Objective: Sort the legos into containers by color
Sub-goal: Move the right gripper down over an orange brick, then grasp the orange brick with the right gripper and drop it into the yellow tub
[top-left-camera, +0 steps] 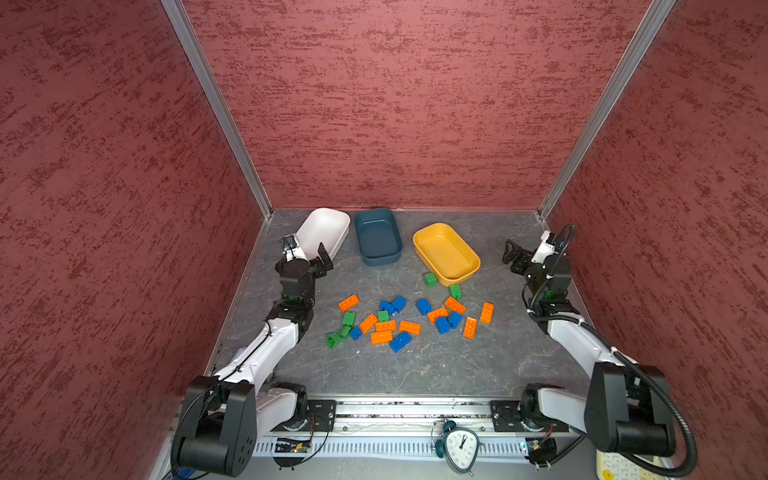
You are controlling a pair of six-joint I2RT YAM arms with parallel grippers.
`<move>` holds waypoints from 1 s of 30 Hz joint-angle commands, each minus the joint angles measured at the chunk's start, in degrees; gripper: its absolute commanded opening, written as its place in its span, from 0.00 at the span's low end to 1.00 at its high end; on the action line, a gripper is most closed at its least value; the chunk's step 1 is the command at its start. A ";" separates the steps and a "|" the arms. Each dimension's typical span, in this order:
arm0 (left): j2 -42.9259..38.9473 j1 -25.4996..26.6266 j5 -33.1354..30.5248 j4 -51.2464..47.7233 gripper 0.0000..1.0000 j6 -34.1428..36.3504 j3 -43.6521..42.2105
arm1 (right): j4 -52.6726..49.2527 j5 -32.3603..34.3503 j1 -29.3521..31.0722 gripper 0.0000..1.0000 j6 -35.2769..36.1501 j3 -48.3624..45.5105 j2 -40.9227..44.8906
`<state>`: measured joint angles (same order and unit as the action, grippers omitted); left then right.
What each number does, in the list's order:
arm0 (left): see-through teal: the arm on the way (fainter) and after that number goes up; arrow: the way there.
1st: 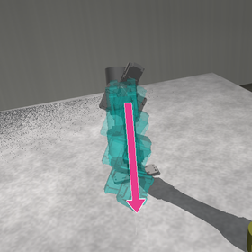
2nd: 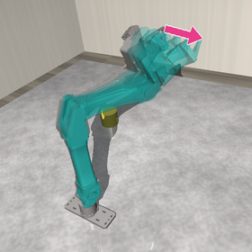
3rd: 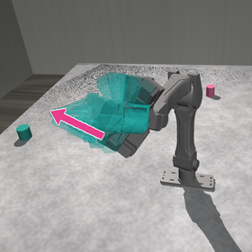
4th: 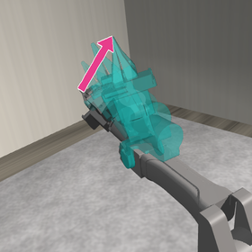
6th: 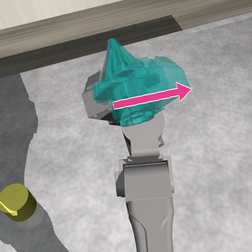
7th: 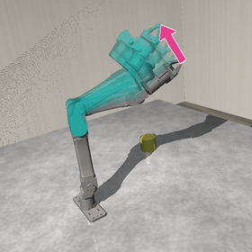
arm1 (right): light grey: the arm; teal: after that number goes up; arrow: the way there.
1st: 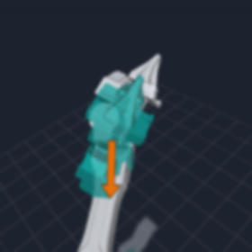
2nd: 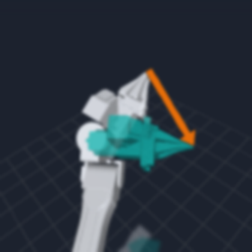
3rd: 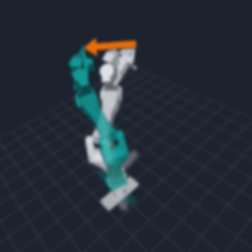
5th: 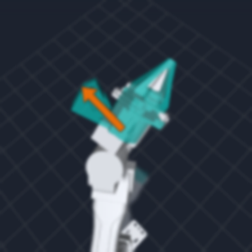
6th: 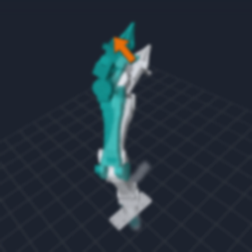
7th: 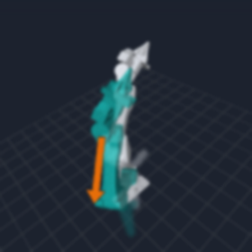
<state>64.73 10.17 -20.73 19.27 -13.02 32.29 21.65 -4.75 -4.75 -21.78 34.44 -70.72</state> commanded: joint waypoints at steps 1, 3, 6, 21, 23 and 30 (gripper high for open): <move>0.32 5.06 -6.29 -12.37 0.99 -7.96 2.70 | -19.97 -7.43 -0.02 0.99 -9.61 4.22 -3.66; 1.74 8.85 -10.01 -16.46 0.99 -10.69 5.24 | -28.62 -7.53 0.47 0.99 -10.12 6.04 -5.74; 4.26 11.83 -10.46 -21.76 0.99 -13.80 8.97 | -38.45 -5.12 1.03 0.99 -8.14 6.11 -6.23; 11.61 15.02 -5.81 -19.55 0.99 -17.35 13.27 | -51.64 3.30 11.53 0.73 -7.29 3.52 -4.38; 11.54 15.61 -5.97 -18.50 0.99 -16.37 12.98 | -51.35 4.72 12.72 0.70 -7.42 3.76 -5.28; 11.84 16.15 -5.71 -19.84 0.99 -16.11 14.07 | -51.62 9.37 17.54 0.58 -6.71 5.86 -10.25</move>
<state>75.99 25.85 -26.87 -0.51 -29.76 44.38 -28.97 -0.12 11.33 -28.21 38.24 -79.96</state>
